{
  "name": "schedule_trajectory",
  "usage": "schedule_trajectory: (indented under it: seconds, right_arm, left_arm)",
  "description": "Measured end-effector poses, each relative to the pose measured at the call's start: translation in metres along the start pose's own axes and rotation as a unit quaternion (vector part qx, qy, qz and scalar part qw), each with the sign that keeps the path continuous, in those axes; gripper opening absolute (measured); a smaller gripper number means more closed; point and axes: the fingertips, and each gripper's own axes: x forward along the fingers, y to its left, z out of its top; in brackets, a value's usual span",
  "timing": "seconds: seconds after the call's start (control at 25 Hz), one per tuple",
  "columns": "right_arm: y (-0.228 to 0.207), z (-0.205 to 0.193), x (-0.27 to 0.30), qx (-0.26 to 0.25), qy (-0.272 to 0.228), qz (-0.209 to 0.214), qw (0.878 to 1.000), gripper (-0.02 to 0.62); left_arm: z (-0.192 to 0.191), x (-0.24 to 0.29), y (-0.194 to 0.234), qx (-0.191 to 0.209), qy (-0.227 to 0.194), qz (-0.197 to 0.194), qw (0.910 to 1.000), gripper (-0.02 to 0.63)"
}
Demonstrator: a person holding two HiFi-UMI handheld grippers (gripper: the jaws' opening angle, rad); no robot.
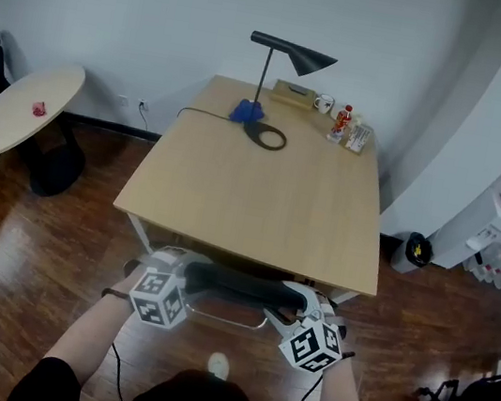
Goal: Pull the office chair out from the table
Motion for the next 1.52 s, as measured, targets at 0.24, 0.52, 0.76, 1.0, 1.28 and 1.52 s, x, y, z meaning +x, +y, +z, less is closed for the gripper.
schedule_trajectory:
  seconds: [0.24,0.52,0.76,1.0,1.28,1.52]
  right_arm:
    - [0.013,-0.020,0.020,-0.054,0.061,0.043,0.996,0.270]
    - [0.015,-0.034,0.031,-0.074,0.131,0.069,0.986,0.202]
    - [0.018,-0.061,0.043,-0.120,0.238,0.072,0.961,0.166]
    - [0.015,-0.076,0.047,-0.140,0.291,0.064,0.944,0.084]
    - [0.022,-0.077,0.044,-0.139,0.289,0.084,0.943,0.064]
    - [0.026,-0.078,0.041,-0.134,0.288,0.090,0.944,0.054]
  left_arm:
    - [-0.005,0.008,-0.006,0.033,0.046,-0.025,0.9981,0.186]
    - [-0.029,0.040,-0.020,0.113,0.132,-0.049,0.9836,0.179]
    - [-0.035,0.043,-0.015,0.124,0.151,-0.035,0.9800,0.123]
    - [-0.037,0.046,-0.013,0.133,0.162,-0.020,0.9776,0.066]
    - [-0.039,0.046,-0.020,0.125,0.169,-0.050,0.9764,0.055]
    - [-0.037,0.045,-0.026,0.122,0.175,-0.062,0.9751,0.051]
